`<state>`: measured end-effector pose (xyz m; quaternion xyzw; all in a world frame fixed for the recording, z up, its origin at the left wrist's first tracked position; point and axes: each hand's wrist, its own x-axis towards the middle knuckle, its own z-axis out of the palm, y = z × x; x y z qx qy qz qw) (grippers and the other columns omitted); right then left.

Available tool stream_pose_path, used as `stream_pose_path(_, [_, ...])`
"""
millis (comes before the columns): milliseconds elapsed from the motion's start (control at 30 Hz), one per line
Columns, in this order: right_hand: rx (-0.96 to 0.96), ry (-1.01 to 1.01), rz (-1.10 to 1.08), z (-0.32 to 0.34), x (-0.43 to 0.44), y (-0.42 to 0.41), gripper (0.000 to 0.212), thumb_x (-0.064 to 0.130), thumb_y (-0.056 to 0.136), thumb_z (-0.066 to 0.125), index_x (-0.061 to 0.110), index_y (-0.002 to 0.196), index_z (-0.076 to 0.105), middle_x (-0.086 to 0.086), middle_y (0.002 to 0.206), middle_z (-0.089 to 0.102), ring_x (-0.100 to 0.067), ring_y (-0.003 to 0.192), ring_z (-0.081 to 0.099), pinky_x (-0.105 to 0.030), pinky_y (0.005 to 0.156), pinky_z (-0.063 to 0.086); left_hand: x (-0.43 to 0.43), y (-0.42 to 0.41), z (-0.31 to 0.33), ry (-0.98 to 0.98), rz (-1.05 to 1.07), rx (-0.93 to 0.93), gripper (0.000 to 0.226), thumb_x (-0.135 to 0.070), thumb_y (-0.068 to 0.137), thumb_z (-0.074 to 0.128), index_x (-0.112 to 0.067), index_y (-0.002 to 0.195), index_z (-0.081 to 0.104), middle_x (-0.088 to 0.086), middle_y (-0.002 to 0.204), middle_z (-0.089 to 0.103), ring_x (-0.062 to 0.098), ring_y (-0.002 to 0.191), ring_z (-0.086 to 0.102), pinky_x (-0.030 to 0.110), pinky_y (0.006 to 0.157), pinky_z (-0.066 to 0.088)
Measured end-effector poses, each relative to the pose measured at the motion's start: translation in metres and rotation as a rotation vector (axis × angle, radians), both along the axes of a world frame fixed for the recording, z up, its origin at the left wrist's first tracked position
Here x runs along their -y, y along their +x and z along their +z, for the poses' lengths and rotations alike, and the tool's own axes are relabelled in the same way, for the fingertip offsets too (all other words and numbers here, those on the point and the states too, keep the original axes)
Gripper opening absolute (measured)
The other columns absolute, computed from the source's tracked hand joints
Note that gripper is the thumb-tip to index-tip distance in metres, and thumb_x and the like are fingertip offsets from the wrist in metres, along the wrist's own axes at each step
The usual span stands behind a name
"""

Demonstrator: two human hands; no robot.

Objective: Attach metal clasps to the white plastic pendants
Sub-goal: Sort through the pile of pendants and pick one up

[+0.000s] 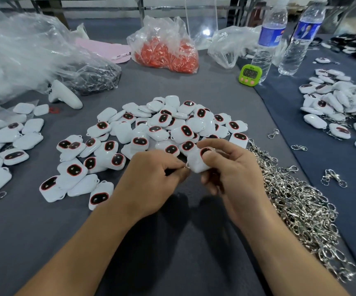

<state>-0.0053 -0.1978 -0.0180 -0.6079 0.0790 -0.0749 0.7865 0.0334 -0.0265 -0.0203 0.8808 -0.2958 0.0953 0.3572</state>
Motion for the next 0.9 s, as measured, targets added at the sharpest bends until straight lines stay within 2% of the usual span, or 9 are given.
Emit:
stream_pose_path(100, [0.146, -0.518, -0.049, -0.005, -0.006, -0.005, 0.023, 0.003, 0.092, 0.067, 0.021, 0.101, 0.078, 0.003, 0.067, 0.070, -0.014, 0.054, 0.059, -0.028, 0.049, 0.050, 0.000, 0.000, 0.001, 0.325, -0.025, 0.182, 0.024, -0.031, 0.092, 0.060, -0.018, 0.081, 0.077, -0.001, 0.073, 0.065, 0.019, 0.072, 0.057, 0.037, 0.068, 0.046])
stream_pose_path(167, [0.156, -0.667, -0.077, -0.007, -0.008, -0.005, 0.024, 0.008, 0.092, 0.070, 0.025, 0.106, 0.078, 0.009, 0.070, 0.071, -0.008, 0.058, 0.062, -0.023, 0.057, 0.051, 0.003, -0.002, -0.002, 0.324, 0.008, 0.167, 0.026, -0.033, 0.092, 0.057, -0.020, 0.087, 0.078, 0.001, 0.077, 0.067, 0.021, 0.075, 0.059, 0.038, 0.069, 0.047])
stream_pose_path(333, [-0.101, 0.083, -0.040, 0.002, -0.002, 0.003, 0.026, -0.007, 0.098, 0.051, 0.006, 0.104, 0.073, -0.005, 0.063, 0.066, -0.015, 0.045, 0.051, -0.022, 0.036, 0.036, 0.012, -0.002, -0.006, -0.294, 0.102, -0.281, 0.024, -0.027, 0.086, 0.074, -0.051, 0.087, 0.076, -0.017, 0.071, 0.072, -0.003, 0.062, 0.061, 0.010, 0.059, 0.044])
stream_pose_path(467, [-0.159, 0.287, 0.024, 0.003, -0.003, 0.003, 0.025, -0.004, 0.100, 0.048, 0.002, 0.108, 0.071, -0.008, 0.065, 0.066, -0.015, 0.045, 0.050, -0.021, 0.036, 0.033, 0.017, 0.000, -0.006, -0.540, 0.082, -0.436, 0.017, -0.028, 0.081, 0.073, -0.043, 0.082, 0.080, -0.019, 0.055, 0.063, -0.006, 0.053, 0.053, 0.008, 0.057, 0.041])
stream_pose_path(567, [-0.077, 0.143, -0.052, 0.001, -0.003, 0.004, 0.024, -0.004, 0.099, 0.052, 0.007, 0.104, 0.073, -0.008, 0.066, 0.066, -0.017, 0.047, 0.050, -0.024, 0.036, 0.034, 0.016, -0.002, -0.008, -0.488, 0.098, -0.362, 0.018, -0.027, 0.082, 0.073, -0.044, 0.085, 0.079, -0.017, 0.066, 0.072, -0.004, 0.062, 0.062, 0.012, 0.058, 0.043])
stream_pose_path(667, [0.114, -0.380, -0.171, -0.007, -0.008, -0.002, 0.025, 0.002, 0.095, 0.064, 0.022, 0.103, 0.076, 0.005, 0.067, 0.066, -0.012, 0.054, 0.054, -0.030, 0.049, 0.044, 0.010, -0.002, -0.007, -0.022, 0.150, -0.019, 0.015, -0.033, 0.085, 0.064, -0.029, 0.085, 0.078, -0.006, 0.070, 0.070, 0.010, 0.066, 0.058, 0.026, 0.062, 0.041])
stream_pose_path(767, [0.192, -0.810, -0.196, -0.013, -0.017, -0.009, 0.026, 0.016, 0.093, 0.069, 0.032, 0.113, 0.075, 0.027, 0.071, 0.064, 0.003, 0.069, 0.061, -0.009, 0.069, 0.044, 0.008, -0.002, -0.008, 0.383, 0.117, 0.237, 0.021, -0.029, 0.090, 0.060, -0.022, 0.083, 0.077, -0.001, 0.071, 0.066, 0.014, 0.067, 0.048, 0.031, 0.065, 0.038])
stream_pose_path(833, [0.120, -0.684, -0.207, -0.010, -0.015, -0.005, 0.023, 0.015, 0.096, 0.066, 0.029, 0.111, 0.075, 0.017, 0.071, 0.066, -0.005, 0.065, 0.063, -0.017, 0.065, 0.049, 0.009, -0.005, -0.008, 0.272, 0.134, 0.165, 0.014, -0.027, 0.091, 0.065, -0.023, 0.086, 0.077, -0.003, 0.074, 0.068, 0.015, 0.070, 0.053, 0.032, 0.068, 0.043])
stream_pose_path(900, [-0.001, -0.276, -0.182, -0.003, -0.010, 0.001, 0.022, 0.005, 0.100, 0.058, 0.020, 0.106, 0.074, 0.004, 0.064, 0.065, -0.017, 0.050, 0.055, -0.027, 0.047, 0.044, 0.012, -0.006, -0.006, -0.054, 0.192, -0.032, 0.006, -0.030, 0.090, 0.071, -0.031, 0.090, 0.076, -0.010, 0.074, 0.070, 0.012, 0.072, 0.060, 0.023, 0.067, 0.045])
